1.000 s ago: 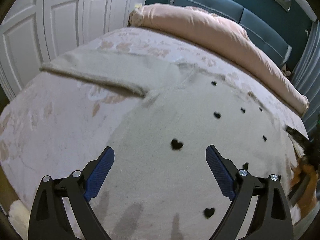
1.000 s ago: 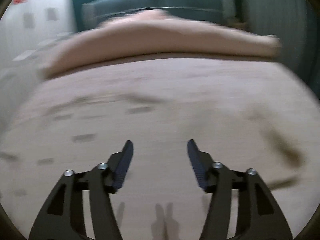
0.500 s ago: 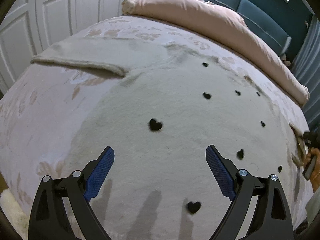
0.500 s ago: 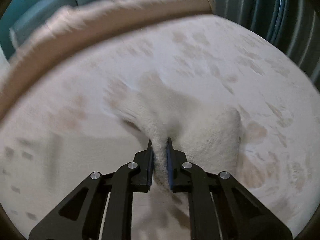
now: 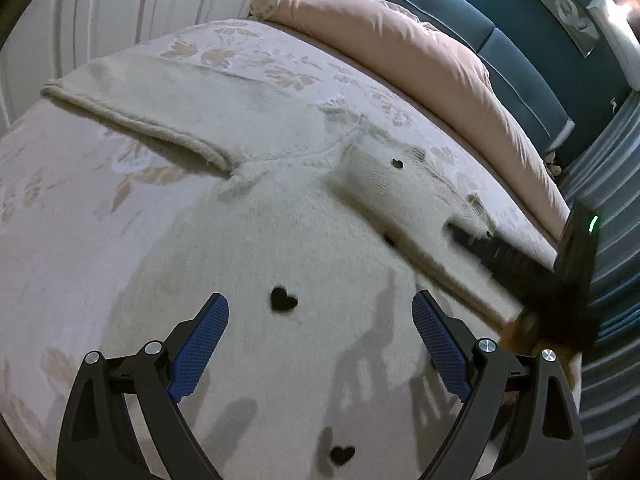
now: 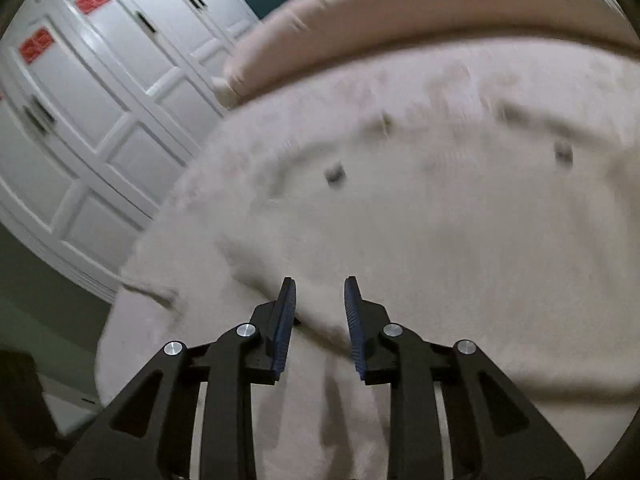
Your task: Fold small clothes
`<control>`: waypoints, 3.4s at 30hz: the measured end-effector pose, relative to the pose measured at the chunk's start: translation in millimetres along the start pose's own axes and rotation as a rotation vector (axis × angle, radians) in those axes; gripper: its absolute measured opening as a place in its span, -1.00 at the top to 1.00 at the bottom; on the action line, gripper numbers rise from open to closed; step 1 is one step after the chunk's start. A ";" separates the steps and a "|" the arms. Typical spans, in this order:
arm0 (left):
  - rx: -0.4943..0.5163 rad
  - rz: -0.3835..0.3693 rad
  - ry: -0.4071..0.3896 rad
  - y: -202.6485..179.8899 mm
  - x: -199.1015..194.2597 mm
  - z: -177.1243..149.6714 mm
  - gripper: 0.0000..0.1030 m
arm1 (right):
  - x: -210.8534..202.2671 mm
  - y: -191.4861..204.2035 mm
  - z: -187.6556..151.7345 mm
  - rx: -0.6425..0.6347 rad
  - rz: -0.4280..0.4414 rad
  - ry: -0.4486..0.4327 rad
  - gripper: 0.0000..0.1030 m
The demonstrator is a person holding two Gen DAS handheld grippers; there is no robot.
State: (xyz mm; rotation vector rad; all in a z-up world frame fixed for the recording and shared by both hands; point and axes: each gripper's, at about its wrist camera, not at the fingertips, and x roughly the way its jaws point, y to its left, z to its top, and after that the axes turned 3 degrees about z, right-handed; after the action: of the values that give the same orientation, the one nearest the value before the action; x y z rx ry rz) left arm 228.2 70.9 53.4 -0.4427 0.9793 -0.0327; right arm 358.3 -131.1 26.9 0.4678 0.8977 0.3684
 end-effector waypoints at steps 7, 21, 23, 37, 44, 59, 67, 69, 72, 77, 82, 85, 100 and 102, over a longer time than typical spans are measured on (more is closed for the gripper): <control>-0.083 -0.143 0.126 -4.9 58.2 36.1 -0.76 | -93.7 -72.6 -49.4 0.206 -0.066 -0.164 0.23; -0.135 -0.196 0.143 -46.2 135.0 84.1 0.55 | -136.4 -186.5 -63.6 0.557 -0.079 -0.282 0.09; -0.115 -0.210 0.133 -52.2 133.8 88.7 0.87 | -138.4 -194.0 -54.3 0.589 -0.066 -0.294 0.14; 0.059 -0.112 0.059 -55.1 133.9 44.1 0.85 | -163.4 -209.9 -68.1 0.500 -0.208 -0.365 0.88; 0.073 -0.119 0.027 -52.3 132.6 37.9 0.72 | -179.9 -171.9 -72.4 0.426 -0.429 -0.363 0.79; 0.018 -0.232 -0.034 -30.7 136.7 29.3 0.70 | -29.2 -86.9 1.8 0.030 -0.191 -0.024 0.89; 0.032 -0.229 -0.053 -32.8 137.7 27.3 0.70 | -154.1 -223.6 8.2 0.361 -0.387 -0.253 0.61; 0.032 -0.230 -0.054 -32.6 137.3 27.5 0.70 | -150.8 -218.3 23.9 0.334 -0.413 -0.265 0.02; 0.035 -0.229 -0.056 -33.0 136.7 26.9 0.70 | -120.7 -213.0 46.1 0.304 -0.403 -0.211 -0.09; 0.045 -0.218 -0.062 -36.8 136.6 25.2 0.70 | -107.0 -213.8 60.9 0.262 -0.415 -0.206 0.83; 0.075 -0.209 -0.069 -43.8 137.9 22.6 0.63 | -100.7 -252.5 44.1 0.327 -0.466 -0.169 0.83; 0.074 -0.210 -0.069 -45.0 138.7 21.5 0.63 | -117.2 -219.4 48.8 0.259 -0.507 -0.206 0.79; 0.081 -0.194 -0.064 -47.3 137.9 27.6 0.63 | -121.9 -169.9 -35.4 0.252 -0.440 -0.160 0.98; 0.080 -0.198 -0.064 -46.6 138.1 28.2 0.62 | -161.2 -206.2 -55.7 0.381 -0.438 -0.230 1.00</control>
State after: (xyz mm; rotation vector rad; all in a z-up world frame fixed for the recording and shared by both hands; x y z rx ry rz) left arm 336.8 7.5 -25.4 -0.4626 0.8658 -0.2343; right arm 243.6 -370.5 -7.0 0.6311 0.8197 -0.2588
